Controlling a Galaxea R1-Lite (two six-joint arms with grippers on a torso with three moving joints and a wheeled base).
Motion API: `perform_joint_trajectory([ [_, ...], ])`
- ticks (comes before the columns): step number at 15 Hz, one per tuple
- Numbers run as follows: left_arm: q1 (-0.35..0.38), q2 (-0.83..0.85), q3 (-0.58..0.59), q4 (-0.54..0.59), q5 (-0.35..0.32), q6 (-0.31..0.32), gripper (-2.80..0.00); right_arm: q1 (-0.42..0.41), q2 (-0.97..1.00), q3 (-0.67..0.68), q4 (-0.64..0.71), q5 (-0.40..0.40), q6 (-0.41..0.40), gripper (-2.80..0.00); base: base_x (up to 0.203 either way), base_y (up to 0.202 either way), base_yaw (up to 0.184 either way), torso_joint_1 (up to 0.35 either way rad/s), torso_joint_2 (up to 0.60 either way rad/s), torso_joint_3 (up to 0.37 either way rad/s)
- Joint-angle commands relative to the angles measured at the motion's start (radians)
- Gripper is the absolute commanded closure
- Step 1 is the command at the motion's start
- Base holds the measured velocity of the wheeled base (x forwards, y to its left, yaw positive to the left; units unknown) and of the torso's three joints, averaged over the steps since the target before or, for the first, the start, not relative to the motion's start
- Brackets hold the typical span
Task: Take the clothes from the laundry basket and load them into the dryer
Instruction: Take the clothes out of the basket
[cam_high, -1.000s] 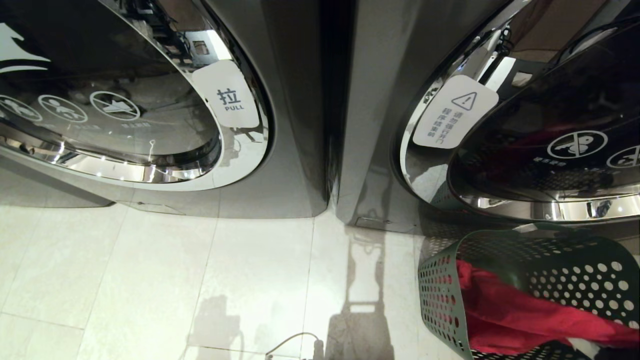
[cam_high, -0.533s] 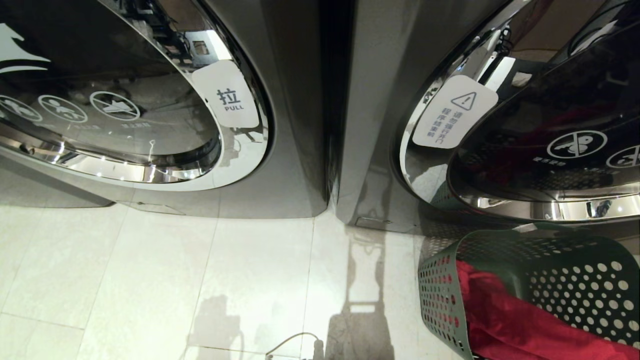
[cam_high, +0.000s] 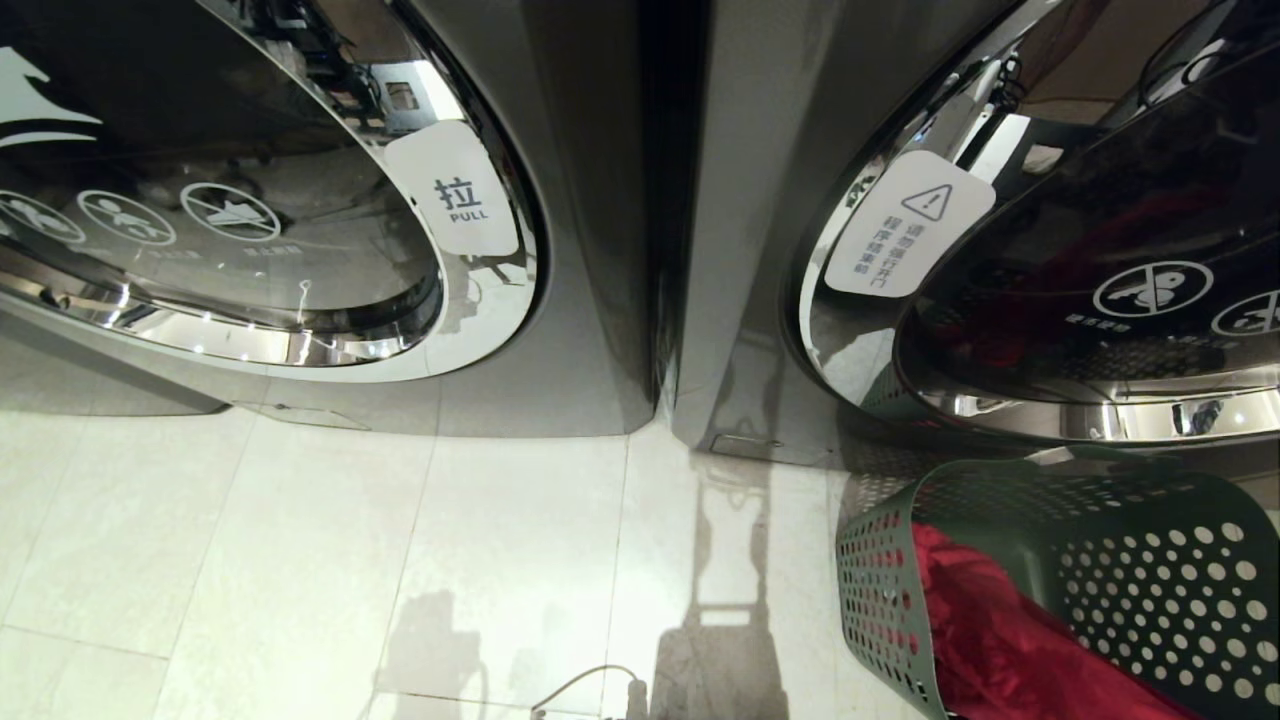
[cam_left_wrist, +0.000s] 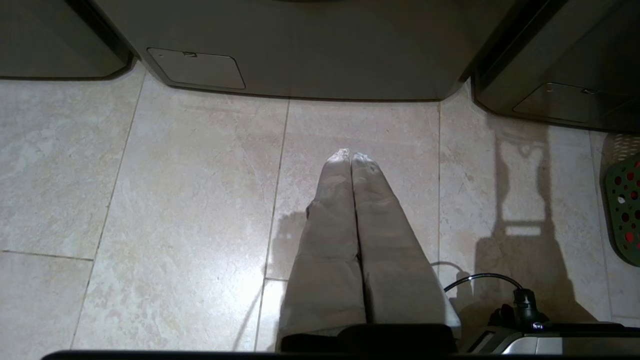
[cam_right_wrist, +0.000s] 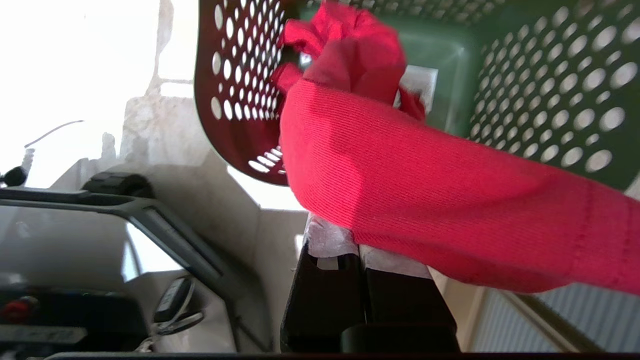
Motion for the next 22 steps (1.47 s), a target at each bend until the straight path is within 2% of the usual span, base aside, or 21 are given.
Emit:
perform_joint_trajectory([
  [1,0.0,-0.002,0.032,-0.001,0.0,0.0,0.0,-0.012,-0.149,-0.002,0.009,0.004,-0.032,0.0,0.0,0.0,0.0,0.0,0.0,0.0],
  [5,0.0,-0.002,0.032,-0.001,0.0,0.0,0.0,-0.013,-0.329,-0.005,0.021,0.009,-0.064,0.0,0.0,0.0,0.0,0.0,0.0,0.0],
  [10,0.0,-0.002,0.032,-0.001,0.0,0.0,0.0,-0.013,-0.329,-0.004,0.018,0.004,-0.02,0.0,0.0,0.0,0.0,0.0,0.0,0.0],
  [22,-0.003,-0.002,0.032,0.0,0.002,0.001,0.0,-0.013,-0.329,-0.004,0.017,0.002,-0.02,0.0,0.0,0.0,0.0,0.0,0.0,0.003],
])
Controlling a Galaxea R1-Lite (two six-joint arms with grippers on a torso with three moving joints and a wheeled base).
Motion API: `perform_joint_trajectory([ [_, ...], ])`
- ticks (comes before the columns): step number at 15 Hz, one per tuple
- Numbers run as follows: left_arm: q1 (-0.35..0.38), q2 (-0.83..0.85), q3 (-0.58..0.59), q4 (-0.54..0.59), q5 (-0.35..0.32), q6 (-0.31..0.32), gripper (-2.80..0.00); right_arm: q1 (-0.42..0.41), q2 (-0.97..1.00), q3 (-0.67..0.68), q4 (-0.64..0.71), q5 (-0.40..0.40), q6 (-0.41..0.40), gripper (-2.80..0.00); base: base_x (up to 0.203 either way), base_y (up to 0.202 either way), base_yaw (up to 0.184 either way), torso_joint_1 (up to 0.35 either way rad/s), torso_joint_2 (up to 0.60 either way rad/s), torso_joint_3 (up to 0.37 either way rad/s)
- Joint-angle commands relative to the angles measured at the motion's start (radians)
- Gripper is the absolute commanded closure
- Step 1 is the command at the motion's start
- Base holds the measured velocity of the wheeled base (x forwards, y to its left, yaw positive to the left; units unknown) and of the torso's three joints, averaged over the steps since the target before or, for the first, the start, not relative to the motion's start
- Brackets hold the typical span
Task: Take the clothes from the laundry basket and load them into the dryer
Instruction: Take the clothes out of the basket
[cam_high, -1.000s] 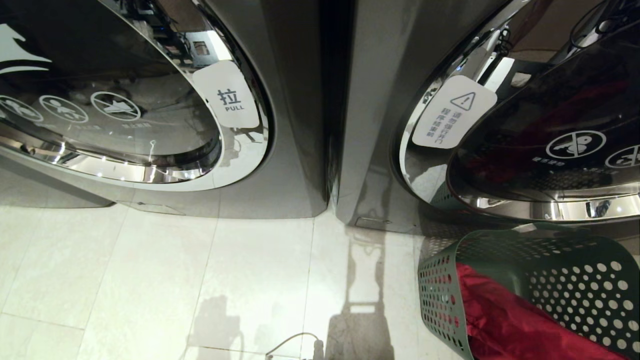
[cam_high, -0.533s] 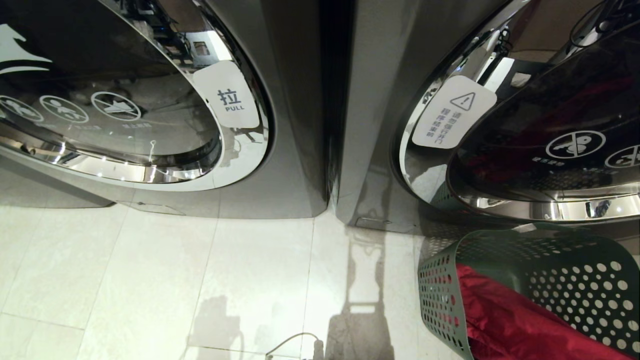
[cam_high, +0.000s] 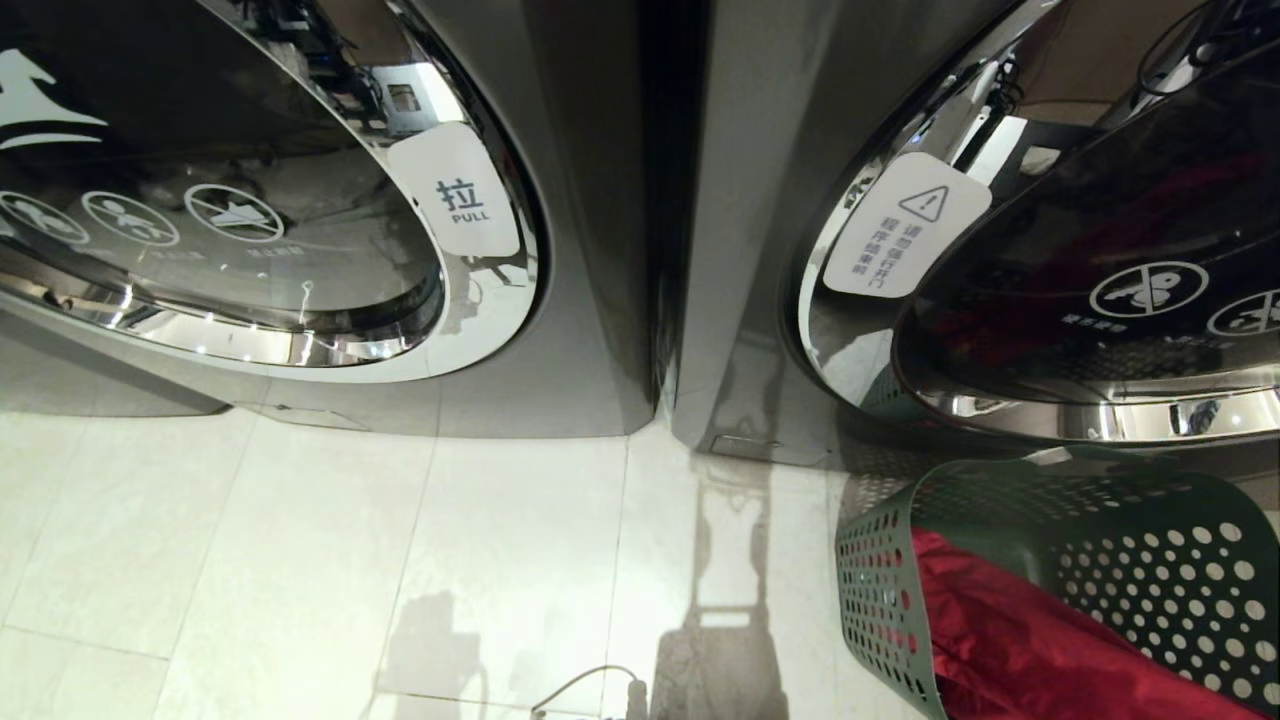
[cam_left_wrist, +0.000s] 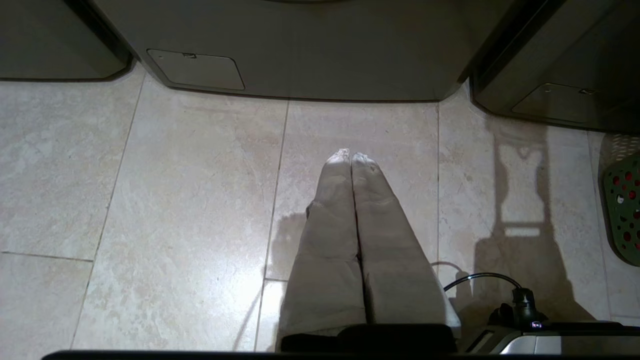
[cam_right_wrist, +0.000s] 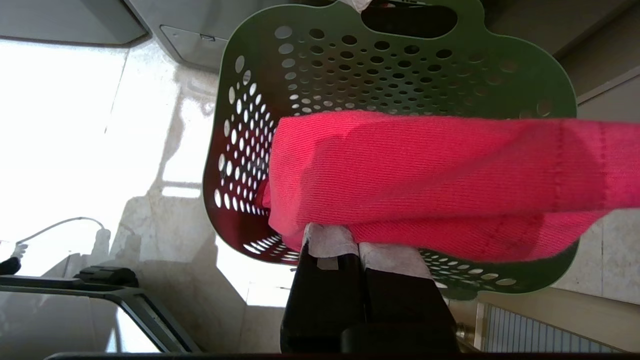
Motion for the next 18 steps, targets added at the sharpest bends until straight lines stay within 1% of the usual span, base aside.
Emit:
perform_joint_trajectory([
  [1,0.001,-0.002,0.032,-0.001,0.001,-0.001,0.0,0.0,0.003,0.0,0.0,0.0,-0.001,0.0,0.0,0.0,0.0,0.005,0.0,0.12],
  [18,0.001,-0.002,0.032,0.001,0.001,-0.003,0.0,0.0,0.003,0.0,0.0,0.0,-0.001,0.0,0.0,0.0,0.0,0.002,0.0,0.195],
])
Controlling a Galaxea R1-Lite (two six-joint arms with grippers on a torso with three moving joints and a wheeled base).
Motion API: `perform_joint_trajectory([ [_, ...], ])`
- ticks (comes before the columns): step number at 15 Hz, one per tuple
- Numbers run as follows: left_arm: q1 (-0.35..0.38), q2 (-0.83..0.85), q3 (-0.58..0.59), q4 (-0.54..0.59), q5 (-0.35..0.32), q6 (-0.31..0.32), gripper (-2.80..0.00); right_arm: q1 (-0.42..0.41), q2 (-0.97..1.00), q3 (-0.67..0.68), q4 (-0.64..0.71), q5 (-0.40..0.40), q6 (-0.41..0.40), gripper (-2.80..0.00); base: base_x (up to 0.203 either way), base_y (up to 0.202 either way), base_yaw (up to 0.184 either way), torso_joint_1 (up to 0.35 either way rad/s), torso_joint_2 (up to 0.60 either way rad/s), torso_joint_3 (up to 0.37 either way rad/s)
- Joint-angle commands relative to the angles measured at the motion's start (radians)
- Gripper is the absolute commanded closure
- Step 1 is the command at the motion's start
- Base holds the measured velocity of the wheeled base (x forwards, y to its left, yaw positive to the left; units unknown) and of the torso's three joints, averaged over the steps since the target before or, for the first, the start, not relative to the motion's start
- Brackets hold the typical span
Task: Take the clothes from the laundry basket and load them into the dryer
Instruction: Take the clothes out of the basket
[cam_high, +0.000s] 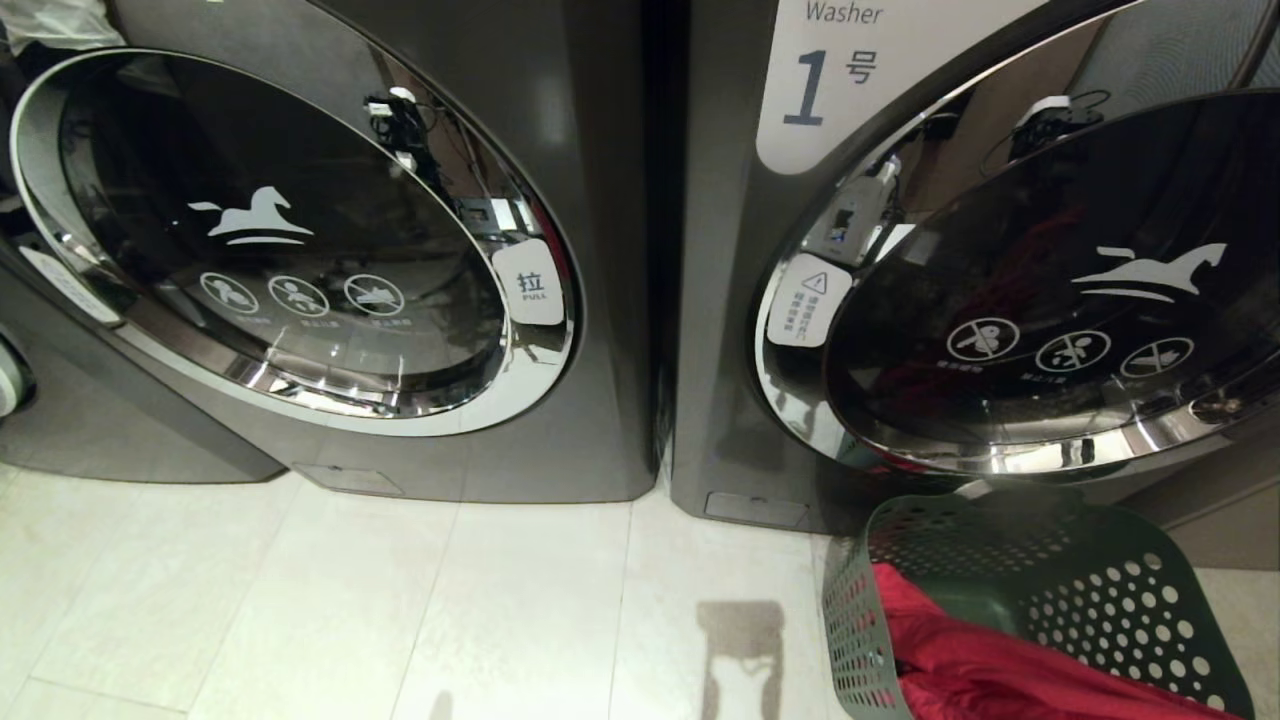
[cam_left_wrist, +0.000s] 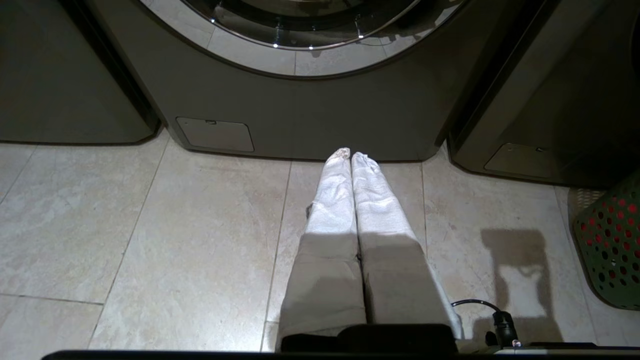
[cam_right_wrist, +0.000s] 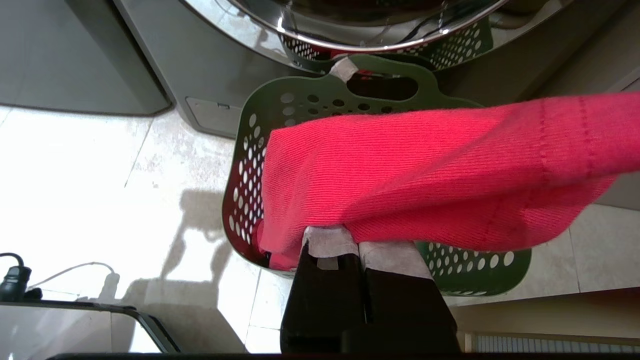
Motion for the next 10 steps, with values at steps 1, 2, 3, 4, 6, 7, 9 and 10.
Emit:
perform_joint_trajectory([
  [1,0.0,-0.002,0.032,-0.001,0.0,-0.001,0.0,0.0,0.002,0.0,0.0,0.0,-0.001,0.0,0.0,0.0,0.0,0.002,0.0,0.203],
  [2,0.0,-0.002,0.032,0.0,0.0,0.0,0.0,0.0,0.002,0.0,0.0,0.0,-0.001,0.0,0.0,0.0,0.0,0.001,0.0,0.2],
  [3,0.0,-0.002,0.033,0.0,0.0,0.001,0.0,0.0,0.002,0.0,0.0,0.0,-0.001,0.0,0.0,0.0,0.0,0.003,0.0,0.203],
  [4,0.0,-0.002,0.034,0.0,0.0,0.0,0.0,0.0,0.002,0.0,0.0,0.0,-0.001,0.0,0.0,0.0,0.0,-0.001,0.0,0.2],
  [6,0.0,-0.002,0.032,0.0,0.0,0.001,0.0,0.0,0.002,0.0,0.0,0.0,-0.001,0.0,0.0,0.0,0.0,0.001,0.0,0.197],
  [7,0.0,-0.002,0.032,-0.001,0.0,0.001,0.0,0.0,0.002,0.0,0.0,0.0,-0.001,0.0,0.0,0.0,0.0,0.006,0.0,0.201],
  [9,0.0,-0.002,0.033,0.001,0.0,0.001,0.0,0.0,0.002,0.0,0.0,0.0,-0.001,0.0,0.0,0.0,0.0,0.001,0.0,0.205],
  [10,0.0,-0.002,0.032,0.001,0.0,0.001,0.0,0.0,0.002,0.0,0.0,0.0,-0.001,0.0,0.0,0.0,0.0,0.007,0.0,0.198],
])
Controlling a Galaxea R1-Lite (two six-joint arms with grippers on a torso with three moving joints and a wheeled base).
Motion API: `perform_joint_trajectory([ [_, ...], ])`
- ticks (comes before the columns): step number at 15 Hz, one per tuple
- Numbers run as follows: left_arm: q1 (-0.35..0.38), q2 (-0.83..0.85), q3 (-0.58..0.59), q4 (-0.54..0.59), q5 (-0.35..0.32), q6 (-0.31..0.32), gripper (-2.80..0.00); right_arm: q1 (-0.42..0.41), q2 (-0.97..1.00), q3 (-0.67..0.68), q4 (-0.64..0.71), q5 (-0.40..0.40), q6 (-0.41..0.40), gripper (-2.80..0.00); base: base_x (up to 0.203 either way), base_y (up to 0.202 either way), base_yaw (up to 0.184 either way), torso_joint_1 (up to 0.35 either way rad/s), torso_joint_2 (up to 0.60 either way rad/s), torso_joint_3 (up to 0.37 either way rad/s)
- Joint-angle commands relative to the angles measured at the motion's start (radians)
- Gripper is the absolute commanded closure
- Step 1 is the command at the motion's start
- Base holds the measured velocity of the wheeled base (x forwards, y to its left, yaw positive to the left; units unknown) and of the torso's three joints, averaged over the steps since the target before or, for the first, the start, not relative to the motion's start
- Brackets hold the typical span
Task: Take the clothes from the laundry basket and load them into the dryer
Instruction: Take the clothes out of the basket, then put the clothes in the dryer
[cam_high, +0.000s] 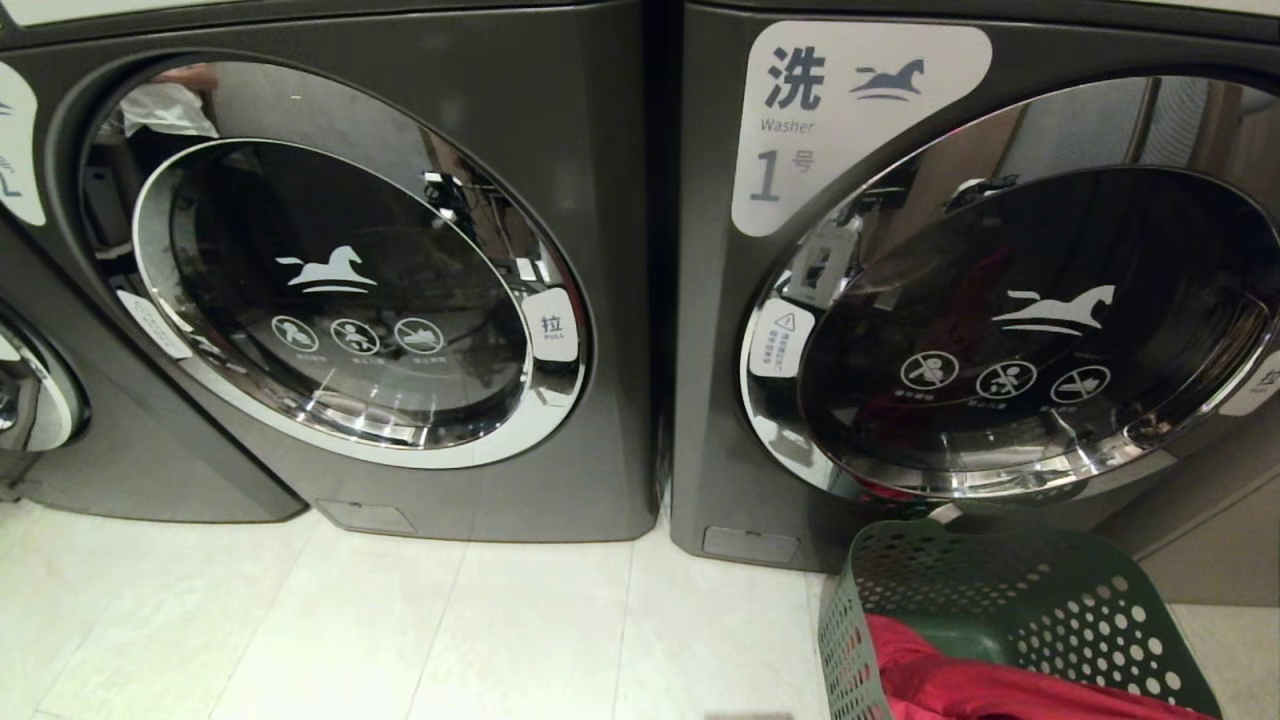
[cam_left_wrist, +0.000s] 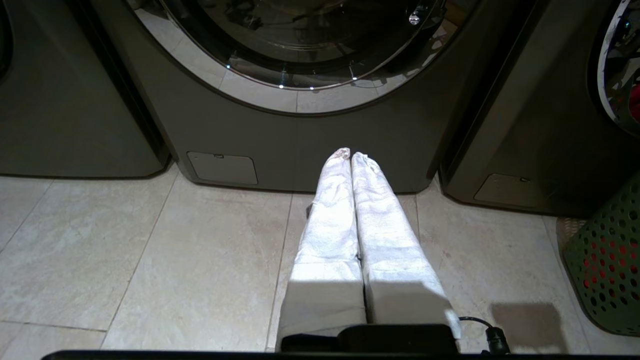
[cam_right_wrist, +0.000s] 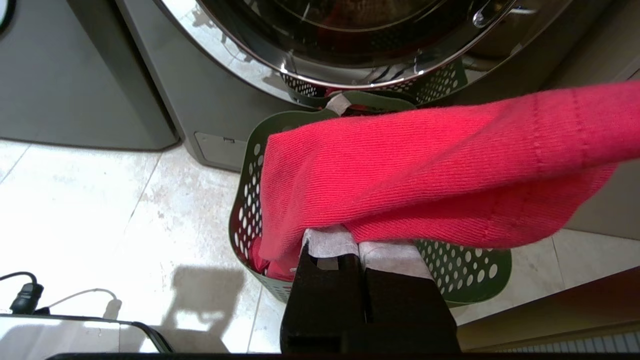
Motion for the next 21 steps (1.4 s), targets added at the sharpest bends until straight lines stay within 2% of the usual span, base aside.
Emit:
perform_joint_trajectory([
  [1,0.0,-0.002,0.032,0.0,0.0,0.0,0.0,0.0,0.002,0.0,0.0,0.001,-0.001,0.0,0.0,0.0,0.0,0.005,0.0,0.198],
  [10,0.0,-0.002,0.032,-0.002,0.0,0.0,0.0,0.0,0.002,0.0,0.0,0.001,-0.001,0.0,0.0,0.0,0.0,0.003,0.0,0.191],
  [21,0.0,-0.002,0.032,-0.003,-0.002,0.001,0.0,0.0,0.002,0.0,0.0,0.001,-0.001,0.0,0.0,0.0,0.0,0.0,0.0,0.009],
])
